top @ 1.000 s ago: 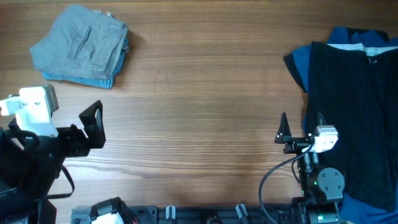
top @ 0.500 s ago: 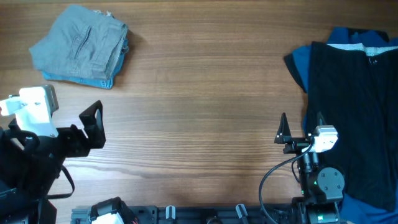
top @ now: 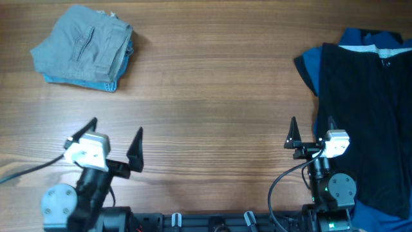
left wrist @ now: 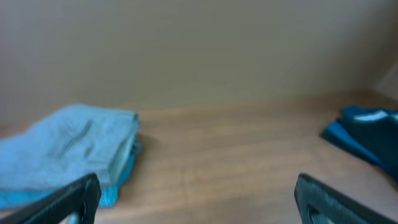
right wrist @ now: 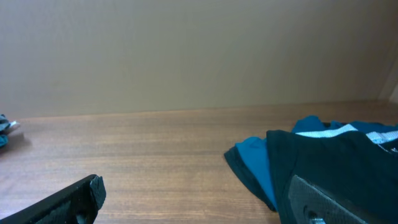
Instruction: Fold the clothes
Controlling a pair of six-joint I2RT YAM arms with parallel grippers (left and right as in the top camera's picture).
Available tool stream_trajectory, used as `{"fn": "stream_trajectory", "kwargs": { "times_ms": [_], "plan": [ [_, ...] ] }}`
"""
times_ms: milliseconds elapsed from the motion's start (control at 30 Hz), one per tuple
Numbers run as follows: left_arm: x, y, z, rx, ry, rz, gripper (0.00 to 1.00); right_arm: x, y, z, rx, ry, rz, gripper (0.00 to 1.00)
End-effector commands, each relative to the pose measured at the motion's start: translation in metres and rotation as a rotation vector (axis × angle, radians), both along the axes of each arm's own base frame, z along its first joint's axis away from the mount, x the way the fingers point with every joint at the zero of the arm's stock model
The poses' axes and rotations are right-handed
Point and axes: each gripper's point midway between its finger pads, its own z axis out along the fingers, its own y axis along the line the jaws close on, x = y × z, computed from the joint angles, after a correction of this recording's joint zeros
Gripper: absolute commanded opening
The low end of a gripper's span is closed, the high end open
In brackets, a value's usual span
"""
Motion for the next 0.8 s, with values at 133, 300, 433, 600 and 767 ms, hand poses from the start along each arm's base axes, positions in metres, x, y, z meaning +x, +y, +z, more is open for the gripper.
{"fn": "stream_trajectory", "kwargs": {
  "times_ms": [133, 300, 433, 600, 767],
  "plan": [
    [0.016, -0.013, -0.041, -0.018, -0.237, -0.067, 1.0, 0.0, 0.002, 0.001, 0.014, -0.005, 0.015, 1.0],
    [0.028, -0.017, -0.092, -0.02, -0.147, -0.087, 1.0, 0.0, 0.002, 0.001, 0.014, -0.004, 0.015, 1.0],
    [0.032, -0.018, -0.131, -0.02, -0.045, -0.087, 1.0, 0.0, 0.002, 0.001, 0.014, -0.004, 0.015, 1.0],
    [0.032, -0.018, -0.131, -0.02, -0.046, -0.089, 1.0, 0.0, 0.002, 0.001, 0.014, -0.004, 0.015, 1.0],
    [0.032, -0.018, -0.131, -0.02, -0.043, -0.089, 1.0, 0.0, 0.002, 0.001, 0.014, -0.005, 0.015, 1.0]
  ]
}}
